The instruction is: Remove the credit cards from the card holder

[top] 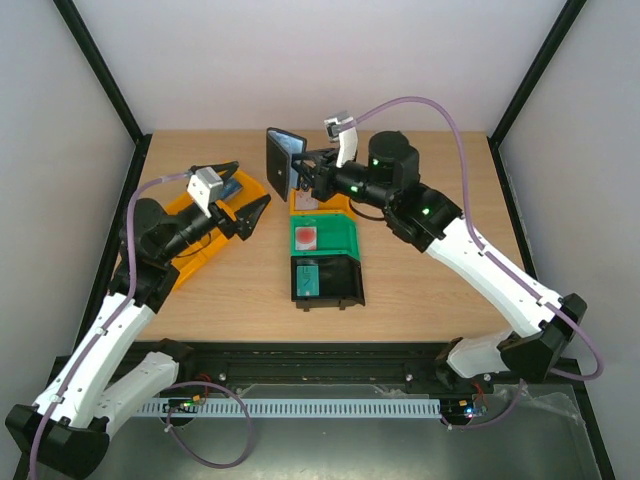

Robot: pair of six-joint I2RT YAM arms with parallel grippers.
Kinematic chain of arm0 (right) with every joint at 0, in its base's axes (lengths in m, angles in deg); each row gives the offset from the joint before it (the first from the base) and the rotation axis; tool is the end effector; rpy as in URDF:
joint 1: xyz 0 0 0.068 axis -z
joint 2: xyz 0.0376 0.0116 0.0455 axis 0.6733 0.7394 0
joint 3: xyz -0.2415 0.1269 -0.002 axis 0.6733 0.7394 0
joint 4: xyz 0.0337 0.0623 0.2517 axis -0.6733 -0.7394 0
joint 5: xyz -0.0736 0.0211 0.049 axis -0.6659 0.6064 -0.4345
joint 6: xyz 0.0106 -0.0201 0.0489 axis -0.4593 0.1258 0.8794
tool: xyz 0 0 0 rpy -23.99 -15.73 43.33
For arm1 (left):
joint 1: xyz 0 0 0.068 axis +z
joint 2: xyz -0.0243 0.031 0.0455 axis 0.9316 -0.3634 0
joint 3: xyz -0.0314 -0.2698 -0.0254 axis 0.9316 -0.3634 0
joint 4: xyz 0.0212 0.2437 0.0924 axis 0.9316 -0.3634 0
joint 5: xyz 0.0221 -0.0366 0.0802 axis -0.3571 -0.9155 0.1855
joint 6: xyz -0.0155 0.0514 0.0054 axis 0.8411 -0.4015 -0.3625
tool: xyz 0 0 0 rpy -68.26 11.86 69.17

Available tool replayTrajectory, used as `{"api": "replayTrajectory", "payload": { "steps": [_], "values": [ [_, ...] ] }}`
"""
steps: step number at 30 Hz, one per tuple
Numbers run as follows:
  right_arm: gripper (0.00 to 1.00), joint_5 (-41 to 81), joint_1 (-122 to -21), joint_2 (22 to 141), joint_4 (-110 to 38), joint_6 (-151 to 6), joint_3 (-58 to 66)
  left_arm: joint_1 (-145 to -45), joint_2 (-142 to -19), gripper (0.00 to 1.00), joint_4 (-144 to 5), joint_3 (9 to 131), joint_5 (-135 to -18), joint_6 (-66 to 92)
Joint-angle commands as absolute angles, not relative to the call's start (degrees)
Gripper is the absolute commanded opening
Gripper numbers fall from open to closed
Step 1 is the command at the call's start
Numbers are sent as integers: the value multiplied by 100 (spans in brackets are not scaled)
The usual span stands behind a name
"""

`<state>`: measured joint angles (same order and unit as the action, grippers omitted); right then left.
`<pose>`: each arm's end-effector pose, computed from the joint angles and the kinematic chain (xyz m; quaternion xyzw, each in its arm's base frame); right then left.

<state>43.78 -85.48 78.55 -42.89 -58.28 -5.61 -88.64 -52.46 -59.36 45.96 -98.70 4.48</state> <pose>0.2104 0.2225 0.4619 -0.3172 0.6325 0.5236 0.4745 0.1681 -0.0801 0.3959 0.2903 0.5616 -0.3110 0.7097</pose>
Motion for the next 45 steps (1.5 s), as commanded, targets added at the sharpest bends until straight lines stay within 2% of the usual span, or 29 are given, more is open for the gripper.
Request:
{"api": "replayTrajectory", "payload": {
  "steps": [1,14,20,28,30,32,33,38,40,44,45],
  "values": [
    [2,1799,-9124,7978,-5027,-5626,-933,-8845,-5232,100,-6113,4609,-9434,-470],
    [2,1585,-9385,8464,-5658,-5917,-1569,-8821,-5260,99,-6209,4646,-9349,-345],
    [2,1056,-9493,8811,-6076,-5971,-2110,-8836,-5356,99,-6242,4718,-9267,-572],
    [2,1604,-9552,8842,-6133,-6414,-2226,-8767,-5466,98,-6333,4772,-8935,-543],
    [1,1938,-9494,8828,-6165,-6505,-2243,-8715,-5440,92,-6424,4765,-8955,-568],
    [2,2456,-9358,8735,-6085,-6527,-2150,-8685,-5397,71,-6471,4763,-8992,-571],
    [2,2729,-9250,8691,-6037,-6543,-2085,-8665,-5362,65,-6478,4763,-9038,-576],
    [2,4081,-8726,8424,-5672,-6566,-1662,-8556,-5053,51,-6343,4682,-9744,-541],
    [2,4481,-8591,8374,-5576,-6580,-1570,-8508,-4925,42,-6207,4622,-10015,-354],
    [2,5220,-8443,8323,-5301,-6593,-1357,-8480,-4860,5,-6187,4574,-10661,-106],
    [2,5399,-8436,8304,-5085,-6537,-1246,-8485,-4883,3,-6203,4559,-10813,-65]
  ]
}}
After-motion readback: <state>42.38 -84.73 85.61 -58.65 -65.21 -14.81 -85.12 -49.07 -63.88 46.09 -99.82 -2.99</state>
